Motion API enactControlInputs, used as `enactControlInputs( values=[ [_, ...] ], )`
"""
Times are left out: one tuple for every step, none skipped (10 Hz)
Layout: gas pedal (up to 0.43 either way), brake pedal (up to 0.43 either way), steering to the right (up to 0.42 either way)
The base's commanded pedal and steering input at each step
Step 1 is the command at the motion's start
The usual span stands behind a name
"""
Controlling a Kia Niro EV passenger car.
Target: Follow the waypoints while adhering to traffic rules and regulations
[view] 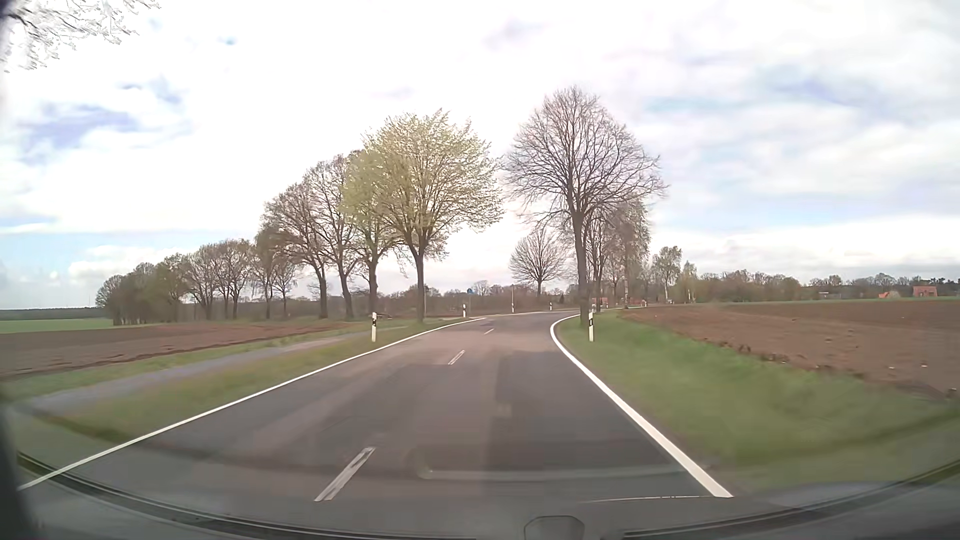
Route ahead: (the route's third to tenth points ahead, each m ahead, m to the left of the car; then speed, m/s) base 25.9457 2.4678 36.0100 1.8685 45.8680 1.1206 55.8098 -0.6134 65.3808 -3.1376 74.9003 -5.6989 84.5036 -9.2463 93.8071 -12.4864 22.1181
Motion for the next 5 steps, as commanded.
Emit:
enactControlInputs(
  values=[
    [0.047,0.0,0.012],
    [0.047,0.0,0.013],
    [0.047,0.0,0.013],
    [0.047,0.0,0.014],
    [0.047,0.0,0.015]
  ],
)
